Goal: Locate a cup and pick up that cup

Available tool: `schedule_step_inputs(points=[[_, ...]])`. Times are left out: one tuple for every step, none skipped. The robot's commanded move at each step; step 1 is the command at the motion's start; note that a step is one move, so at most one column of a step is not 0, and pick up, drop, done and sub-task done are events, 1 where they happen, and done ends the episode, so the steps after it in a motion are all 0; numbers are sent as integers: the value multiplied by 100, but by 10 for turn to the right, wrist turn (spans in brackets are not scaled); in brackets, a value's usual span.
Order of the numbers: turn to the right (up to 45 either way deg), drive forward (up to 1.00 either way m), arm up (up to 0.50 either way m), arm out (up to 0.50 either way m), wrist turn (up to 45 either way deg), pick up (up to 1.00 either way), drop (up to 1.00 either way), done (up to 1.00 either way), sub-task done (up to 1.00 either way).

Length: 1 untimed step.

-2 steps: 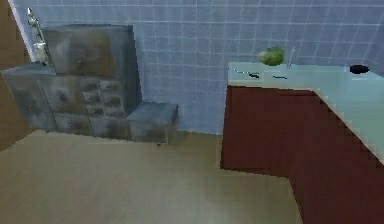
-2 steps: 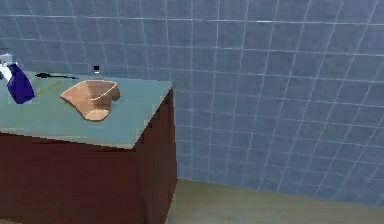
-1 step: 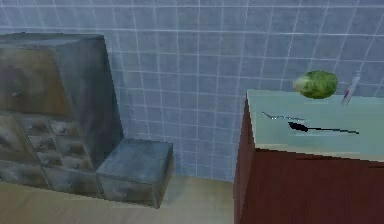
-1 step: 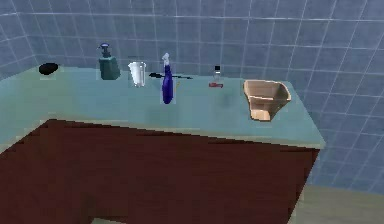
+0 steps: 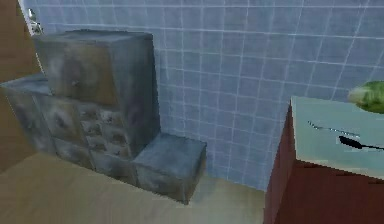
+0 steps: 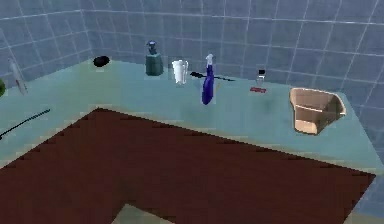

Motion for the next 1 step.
schedule_step_inputs(points=[[450,0,0,0,0,0,0,0,0]])
